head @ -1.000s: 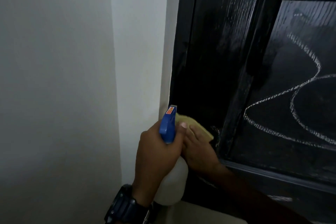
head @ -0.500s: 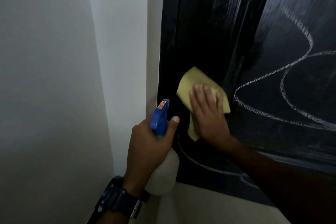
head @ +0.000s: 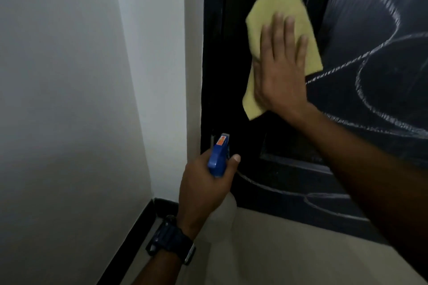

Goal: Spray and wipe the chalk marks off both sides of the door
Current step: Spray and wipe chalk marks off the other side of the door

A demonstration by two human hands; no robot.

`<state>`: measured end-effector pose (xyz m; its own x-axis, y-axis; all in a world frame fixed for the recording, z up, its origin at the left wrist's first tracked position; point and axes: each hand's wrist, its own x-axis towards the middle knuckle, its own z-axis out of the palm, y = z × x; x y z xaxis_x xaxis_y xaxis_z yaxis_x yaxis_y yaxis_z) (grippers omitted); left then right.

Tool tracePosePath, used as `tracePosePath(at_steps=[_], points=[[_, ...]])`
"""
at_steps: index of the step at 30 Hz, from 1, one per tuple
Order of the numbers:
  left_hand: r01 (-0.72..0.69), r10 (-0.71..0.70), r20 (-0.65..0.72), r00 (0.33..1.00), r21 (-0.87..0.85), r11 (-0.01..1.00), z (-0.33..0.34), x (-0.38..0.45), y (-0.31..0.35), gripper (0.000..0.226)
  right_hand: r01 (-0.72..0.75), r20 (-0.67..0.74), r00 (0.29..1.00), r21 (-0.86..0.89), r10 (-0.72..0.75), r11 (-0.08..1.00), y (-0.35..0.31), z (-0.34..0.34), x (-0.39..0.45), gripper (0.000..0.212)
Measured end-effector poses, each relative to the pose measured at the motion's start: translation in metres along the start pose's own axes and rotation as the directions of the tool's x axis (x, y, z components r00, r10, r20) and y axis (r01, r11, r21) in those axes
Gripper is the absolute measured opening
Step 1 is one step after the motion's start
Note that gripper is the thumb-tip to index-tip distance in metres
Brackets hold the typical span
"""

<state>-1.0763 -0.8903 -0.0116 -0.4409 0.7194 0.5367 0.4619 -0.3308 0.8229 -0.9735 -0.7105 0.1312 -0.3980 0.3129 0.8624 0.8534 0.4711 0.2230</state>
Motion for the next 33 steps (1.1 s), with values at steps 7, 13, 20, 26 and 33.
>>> tracePosePath(at_steps=[7, 13, 20, 26, 33], points=[[0.04, -0.041, -0.056, 0.998, -0.016, 0.999, -0.004, -0.014, -0.025, 0.042, 0.233, 0.031, 0.972, -0.035, -0.232, 0.972, -0.024, 0.052, -0.067, 0.068], [0.037, -0.036, -0.033, 0.999, 0.019, 0.999, -0.012, -0.021, -0.039, 0.037, 0.686, 0.351, 0.682, -0.004, -0.641, 0.728, -0.037, 0.112, -0.226, 0.058], [0.04, -0.039, -0.017, 0.999, 0.029, 0.999, -0.007, -0.015, -0.037, 0.029, 0.752, 0.572, 0.478, 0.124, -0.666, 0.647, -0.043, 0.106, -0.265, 0.048], [0.069, -0.069, -0.063, 0.996, 0.013, 0.998, -0.006, -0.021, -0.051, 0.033, 0.568, 0.238, 0.812, -0.105, -0.534, 0.816, -0.022, 0.071, -0.17, 0.058], [0.116, -0.114, -0.064, 0.991, 0.032, 0.993, -0.007, -0.036, -0.062, 0.03, 0.402, 0.18, 0.909, -0.138, -0.376, 0.905, -0.053, 0.072, -0.138, 0.057]])
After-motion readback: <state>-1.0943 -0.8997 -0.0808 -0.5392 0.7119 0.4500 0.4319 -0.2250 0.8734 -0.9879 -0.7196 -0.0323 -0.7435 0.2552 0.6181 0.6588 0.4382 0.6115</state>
